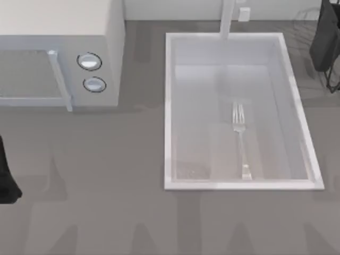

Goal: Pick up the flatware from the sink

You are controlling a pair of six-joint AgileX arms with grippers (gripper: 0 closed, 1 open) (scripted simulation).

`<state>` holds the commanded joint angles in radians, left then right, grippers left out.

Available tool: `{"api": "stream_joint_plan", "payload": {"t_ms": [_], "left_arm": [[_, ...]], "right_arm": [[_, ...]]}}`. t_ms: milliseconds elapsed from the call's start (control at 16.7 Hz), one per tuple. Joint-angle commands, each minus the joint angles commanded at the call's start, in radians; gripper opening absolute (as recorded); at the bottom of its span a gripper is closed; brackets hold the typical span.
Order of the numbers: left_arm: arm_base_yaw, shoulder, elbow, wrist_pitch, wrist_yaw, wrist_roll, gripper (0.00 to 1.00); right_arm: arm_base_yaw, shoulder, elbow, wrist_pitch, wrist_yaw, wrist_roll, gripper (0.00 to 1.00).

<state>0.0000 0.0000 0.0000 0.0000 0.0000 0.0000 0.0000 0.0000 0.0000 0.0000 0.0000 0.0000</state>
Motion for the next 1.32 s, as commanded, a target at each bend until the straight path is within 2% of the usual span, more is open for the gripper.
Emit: {"api": "stream_joint_plan", "payload": {"t_ms": [240, 540, 1320], "left_arm": [[0.0, 0.0, 0.0, 0.0, 0.0, 0.0, 1.0], [0.0, 0.0, 0.0, 0.0, 0.0, 0.0, 1.0], [0.0, 0.0, 0.0, 0.0, 0.0, 0.0, 1.0]], "right_arm": [[0.009, 0.059, 0.051, -0.03, 0.0, 0.01, 1.0], [0.051, 0.342, 0.295, -0.175, 0.001, 0.056, 1.0], [0.248, 1.61, 1.389, -0.836, 0.004, 0.263, 1.0]]}}
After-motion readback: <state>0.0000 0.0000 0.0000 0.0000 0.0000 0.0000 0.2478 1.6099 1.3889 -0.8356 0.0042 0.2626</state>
